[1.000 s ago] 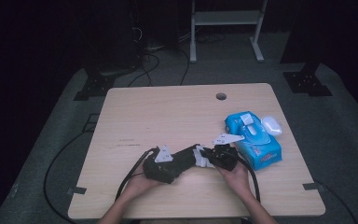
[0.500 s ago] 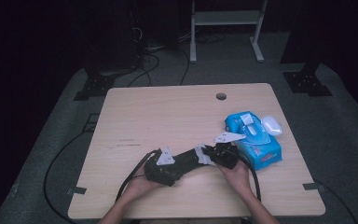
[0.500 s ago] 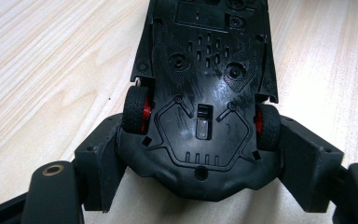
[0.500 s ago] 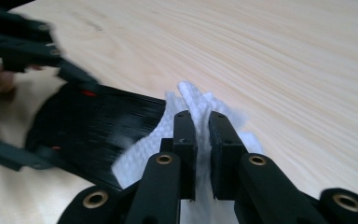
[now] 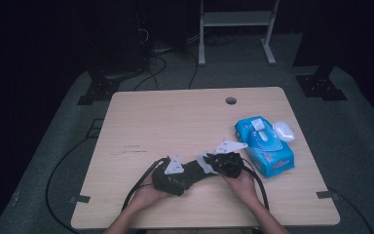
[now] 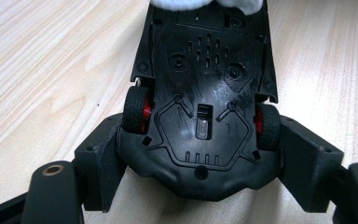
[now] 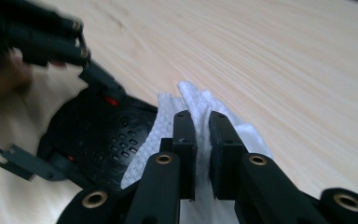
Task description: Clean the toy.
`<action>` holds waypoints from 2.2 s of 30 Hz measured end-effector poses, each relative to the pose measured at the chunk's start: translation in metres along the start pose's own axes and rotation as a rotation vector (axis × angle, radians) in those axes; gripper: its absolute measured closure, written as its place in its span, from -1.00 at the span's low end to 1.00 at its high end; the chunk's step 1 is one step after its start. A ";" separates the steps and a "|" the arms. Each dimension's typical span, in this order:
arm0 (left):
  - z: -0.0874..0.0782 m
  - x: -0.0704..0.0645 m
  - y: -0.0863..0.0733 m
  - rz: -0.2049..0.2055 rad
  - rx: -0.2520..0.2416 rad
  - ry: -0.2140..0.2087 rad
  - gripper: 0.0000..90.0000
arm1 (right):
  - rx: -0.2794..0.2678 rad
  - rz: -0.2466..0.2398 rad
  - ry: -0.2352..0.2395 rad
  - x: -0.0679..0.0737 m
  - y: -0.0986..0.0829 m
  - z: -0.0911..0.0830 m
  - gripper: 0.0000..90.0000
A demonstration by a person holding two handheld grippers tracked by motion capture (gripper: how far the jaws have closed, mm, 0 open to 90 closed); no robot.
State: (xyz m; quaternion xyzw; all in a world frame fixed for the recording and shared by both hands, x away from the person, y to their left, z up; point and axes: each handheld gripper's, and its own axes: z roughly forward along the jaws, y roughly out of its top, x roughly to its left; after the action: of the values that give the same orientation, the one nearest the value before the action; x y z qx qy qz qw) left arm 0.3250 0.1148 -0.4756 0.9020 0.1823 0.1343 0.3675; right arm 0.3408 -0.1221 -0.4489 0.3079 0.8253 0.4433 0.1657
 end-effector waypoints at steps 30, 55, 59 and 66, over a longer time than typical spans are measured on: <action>-0.002 0.016 -0.004 -0.069 0.009 0.044 -0.46 | 0.070 0.069 0.005 -0.015 -0.013 -0.016 0.82; 0.000 0.008 -0.002 -0.040 -0.002 0.014 -0.46 | 0.049 0.070 -0.010 -0.017 -0.007 -0.016 0.81; 0.000 0.010 -0.002 -0.055 -0.008 0.007 -0.46 | 0.062 0.084 -0.020 -0.021 -0.007 -0.011 0.81; 0.001 0.008 -0.001 -0.049 -0.009 0.011 -0.46 | 0.062 0.040 0.028 -0.001 0.001 -0.002 0.82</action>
State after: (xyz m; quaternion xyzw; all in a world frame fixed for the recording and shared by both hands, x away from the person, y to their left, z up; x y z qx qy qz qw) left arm 0.3320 0.1178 -0.4757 0.8949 0.2060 0.1311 0.3736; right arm 0.3408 -0.1242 -0.4471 0.3228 0.8348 0.4249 0.1355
